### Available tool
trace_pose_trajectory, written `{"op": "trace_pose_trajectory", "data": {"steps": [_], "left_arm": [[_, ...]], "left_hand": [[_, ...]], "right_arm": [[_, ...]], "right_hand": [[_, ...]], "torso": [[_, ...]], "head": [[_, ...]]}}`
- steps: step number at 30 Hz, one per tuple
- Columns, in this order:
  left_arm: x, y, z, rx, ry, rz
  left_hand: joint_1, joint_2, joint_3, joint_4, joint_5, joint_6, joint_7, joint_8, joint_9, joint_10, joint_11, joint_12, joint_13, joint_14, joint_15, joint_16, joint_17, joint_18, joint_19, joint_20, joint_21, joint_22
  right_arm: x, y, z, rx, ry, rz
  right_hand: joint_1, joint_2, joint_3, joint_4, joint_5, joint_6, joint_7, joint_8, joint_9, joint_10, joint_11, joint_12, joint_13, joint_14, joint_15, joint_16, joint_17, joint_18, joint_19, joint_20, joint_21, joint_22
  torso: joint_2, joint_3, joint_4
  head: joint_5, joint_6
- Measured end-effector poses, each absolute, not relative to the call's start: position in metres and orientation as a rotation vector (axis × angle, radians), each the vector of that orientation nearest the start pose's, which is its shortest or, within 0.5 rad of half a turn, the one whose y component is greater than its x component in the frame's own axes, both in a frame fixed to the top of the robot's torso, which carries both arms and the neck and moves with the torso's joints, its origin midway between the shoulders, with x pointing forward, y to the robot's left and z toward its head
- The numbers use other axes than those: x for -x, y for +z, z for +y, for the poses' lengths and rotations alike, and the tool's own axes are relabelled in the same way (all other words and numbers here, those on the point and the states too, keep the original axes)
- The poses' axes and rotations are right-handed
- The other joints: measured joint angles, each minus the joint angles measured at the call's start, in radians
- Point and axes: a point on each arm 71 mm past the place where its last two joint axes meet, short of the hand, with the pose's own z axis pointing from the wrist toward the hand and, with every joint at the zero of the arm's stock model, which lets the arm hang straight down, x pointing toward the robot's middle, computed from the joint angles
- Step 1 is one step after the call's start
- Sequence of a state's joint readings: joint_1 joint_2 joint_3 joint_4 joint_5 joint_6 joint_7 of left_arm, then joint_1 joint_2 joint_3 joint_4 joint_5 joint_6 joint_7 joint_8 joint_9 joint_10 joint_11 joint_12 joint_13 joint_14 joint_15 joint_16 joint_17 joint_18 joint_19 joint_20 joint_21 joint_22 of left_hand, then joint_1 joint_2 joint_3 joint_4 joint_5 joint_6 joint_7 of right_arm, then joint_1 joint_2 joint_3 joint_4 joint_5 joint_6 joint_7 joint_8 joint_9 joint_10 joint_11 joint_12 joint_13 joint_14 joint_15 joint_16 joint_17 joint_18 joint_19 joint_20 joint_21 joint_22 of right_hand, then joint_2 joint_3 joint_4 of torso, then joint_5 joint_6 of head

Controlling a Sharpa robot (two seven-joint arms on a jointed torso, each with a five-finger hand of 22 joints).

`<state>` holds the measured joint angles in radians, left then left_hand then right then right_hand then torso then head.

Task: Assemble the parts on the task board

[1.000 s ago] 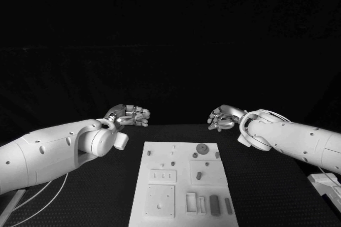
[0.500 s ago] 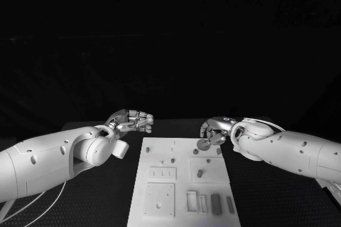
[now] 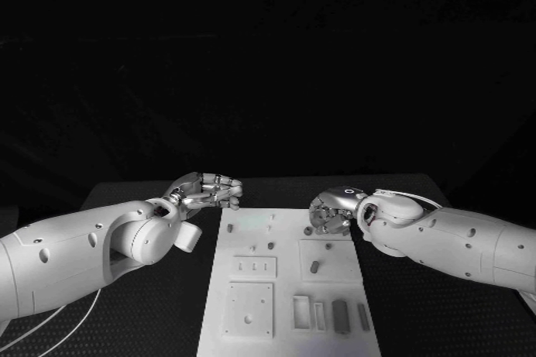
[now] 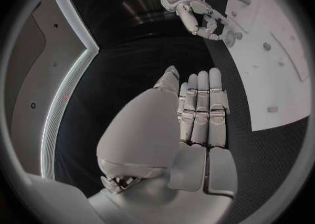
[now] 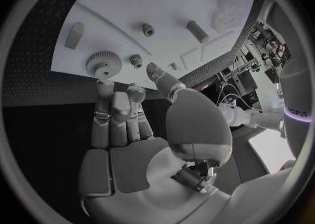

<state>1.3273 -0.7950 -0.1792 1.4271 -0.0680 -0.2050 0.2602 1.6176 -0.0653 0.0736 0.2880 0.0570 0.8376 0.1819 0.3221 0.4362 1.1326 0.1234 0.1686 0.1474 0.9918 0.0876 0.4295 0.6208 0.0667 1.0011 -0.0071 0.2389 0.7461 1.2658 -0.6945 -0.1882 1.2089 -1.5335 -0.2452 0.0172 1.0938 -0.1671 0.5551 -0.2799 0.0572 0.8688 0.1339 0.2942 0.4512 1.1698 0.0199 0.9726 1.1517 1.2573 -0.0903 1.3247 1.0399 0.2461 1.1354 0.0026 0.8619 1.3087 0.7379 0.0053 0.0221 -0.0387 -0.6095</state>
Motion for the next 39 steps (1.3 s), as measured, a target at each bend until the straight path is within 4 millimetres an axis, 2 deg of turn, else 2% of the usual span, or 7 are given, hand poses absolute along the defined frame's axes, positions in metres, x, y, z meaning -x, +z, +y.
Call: {"op": "trace_pose_trajectory", "data": {"steps": [2, 10, 21, 33, 35, 37, 39], "left_arm": [[-0.5088, -0.1787, 0.2087, 1.001, -1.451, 1.647], [-0.5075, -0.1780, 0.2087, 0.999, -1.457, 1.648], [-0.5070, -0.1773, 0.2096, 0.999, -1.460, 1.649], [-0.5069, -0.1765, 0.2100, 0.999, -1.462, 1.648], [-0.5069, -0.1762, 0.2097, 0.998, -1.463, 1.648], [-0.5069, -0.1762, 0.2097, 0.998, -1.463, 1.648], [-0.5069, -0.1762, 0.2097, 0.998, -1.463, 1.648]], "left_hand": [[-0.003, 0.003, 0.000, 0.000, 0.000, 0.000, 0.000, 0.000, 0.000, 0.000, 0.000, 0.000, 0.000, 0.000, 0.000, -0.004, 0.002, -0.001, 0.000, 0.000, -0.002, 0.000], [-0.003, 0.003, -0.003, 0.003, 0.000, 0.000, 0.000, 0.000, -0.001, 0.000, 0.000, -0.002, 0.000, 0.000, 0.000, -0.004, 0.002, -0.005, 0.000, 0.000, -0.002, 0.000], [-0.003, 0.003, -0.004, 0.001, 0.000, 0.000, 0.000, 0.000, -0.002, 0.000, 0.000, -0.004, 0.000, 0.000, 0.000, -0.008, 0.004, -0.006, 0.000, 0.000, -0.002, 0.000], [-0.003, 0.003, -0.005, 0.000, 0.000, 0.000, 0.000, -0.004, -0.002, 0.000, 0.000, -0.004, 0.000, 0.000, 0.000, -0.008, 0.005, -0.009, 0.000, 0.000, -0.006, 0.000], [-0.003, 0.003, -0.005, 0.000, 0.000, 0.000, 0.000, -0.004, -0.002, 0.000, 0.000, -0.004, 0.000, 0.000, 0.000, -0.008, 0.005, -0.010, 0.000, 0.000, -0.006, 0.000], [-0.003, 0.003, -0.005, 0.000, 0.000, 0.000, 0.000, -0.004, -0.002, 0.000, 0.000, -0.004, 0.000, 0.000, 0.000, -0.008, 0.005, -0.013, 0.000, 0.000, -0.006, 0.000], [-0.003, 0.003, -0.005, 0.000, 0.000, 0.000, 0.000, -0.004, -0.003, 0.000, 0.000, -0.004, 0.000, 0.000, 0.000, -0.008, 0.005, -0.013, 0.000, 0.000, -0.006, 0.000]], "right_arm": [[-0.5303, -0.2221, -0.2148, 0.374, 0.475, 1.751], [-0.5317, -0.2224, -0.2143, 0.384, 0.458, 1.747], [-0.5334, -0.2240, -0.2119, 0.388, 0.452, 1.746], [-0.5341, -0.2220, -0.2087, 0.389, 0.458, 1.737], [-0.5343, -0.2214, -0.2085, 0.389, 0.460, 1.734], [-0.5345, -0.2206, -0.2082, 0.389, 0.462, 1.731], [-0.5345, -0.2202, -0.2081, 0.389, 0.462, 1.729]], "right_hand": [[-0.004, -0.004, 0.004, -0.001, 0.000, -0.001, 0.001, 0.000, 0.000, -0.005, 0.002, 0.032, 0.026, 0.000, 0.000, 0.018, 0.006, -0.005, 0.001, -0.008, 0.012, 0.000], [-0.004, -0.004, 0.006, 0.000, 0.000, -0.003, 0.001, -0.004, 0.000, -0.012, 0.002, 0.069, 0.051, 0.006, 0.006, 0.050, 0.030, -0.004, 0.000, -0.011, 0.027, 0.000], [-0.022, 0.014, 0.012, 0.007, 0.000, -0.003, 0.001, -0.004, 0.001, -0.012, 0.002, 0.085, 0.059, 0.021, 0.008, 0.072, 0.055, -0.004, 0.005, -0.015, 0.040, 0.000], [-0.031, 0.034, 0.017, 0.011, 0.000, -0.002, 0.000, -0.001, 0.007, -0.011, 0.001, 0.092, 0.061, 0.030, 0.006, 0.083, 0.064, -0.005, 0.010, -0.017, 0.050, 0.000], [-0.029, 0.036, 0.017, 0.011, 0.000, 0.004, -0.005, -0.001, 0.008, -0.011, 0.001, 0.096, 0.060, 0.030, 0.006, 0.088, 0.064, -0.005, 0.009, -0.018, 0.050, 0.000], [-0.031, 0.047, 0.017, 0.011, 0.000, 0.011, -0.004, -0.001, 0.008, -0.010, 0.000, 0.096, 0.060, 0.032, 0.004, 0.088, 0.065, -0.005, 0.006, -0.021, 0.055, 0.000], [-0.025, 0.060, 0.022, 0.005, 0.000, 0.024, -0.012, 0.002, 0.008, -0.009, 0.000, 0.100, 0.061, 0.034, 0.002, 0.092, 0.067, -0.005, 0.004, -0.022, 0.055, 0.000]], "torso": [[0.005, 0.0000, 0.0004], [0.026, -0.0017, 0.0028], [0.052, -0.0049, 0.0050], [0.067, -0.0073, 0.0077], [0.068, -0.0073, 0.0077], [0.070, -0.0073, 0.0077], [0.072, -0.0068, 0.0077]], "head": [[0.000, 0.000], [-0.002, -0.002], [-0.003, 0.004], [-0.007, 0.006], [-0.007, 0.006], [-0.006, 0.006], [-0.005, 0.005]]}}
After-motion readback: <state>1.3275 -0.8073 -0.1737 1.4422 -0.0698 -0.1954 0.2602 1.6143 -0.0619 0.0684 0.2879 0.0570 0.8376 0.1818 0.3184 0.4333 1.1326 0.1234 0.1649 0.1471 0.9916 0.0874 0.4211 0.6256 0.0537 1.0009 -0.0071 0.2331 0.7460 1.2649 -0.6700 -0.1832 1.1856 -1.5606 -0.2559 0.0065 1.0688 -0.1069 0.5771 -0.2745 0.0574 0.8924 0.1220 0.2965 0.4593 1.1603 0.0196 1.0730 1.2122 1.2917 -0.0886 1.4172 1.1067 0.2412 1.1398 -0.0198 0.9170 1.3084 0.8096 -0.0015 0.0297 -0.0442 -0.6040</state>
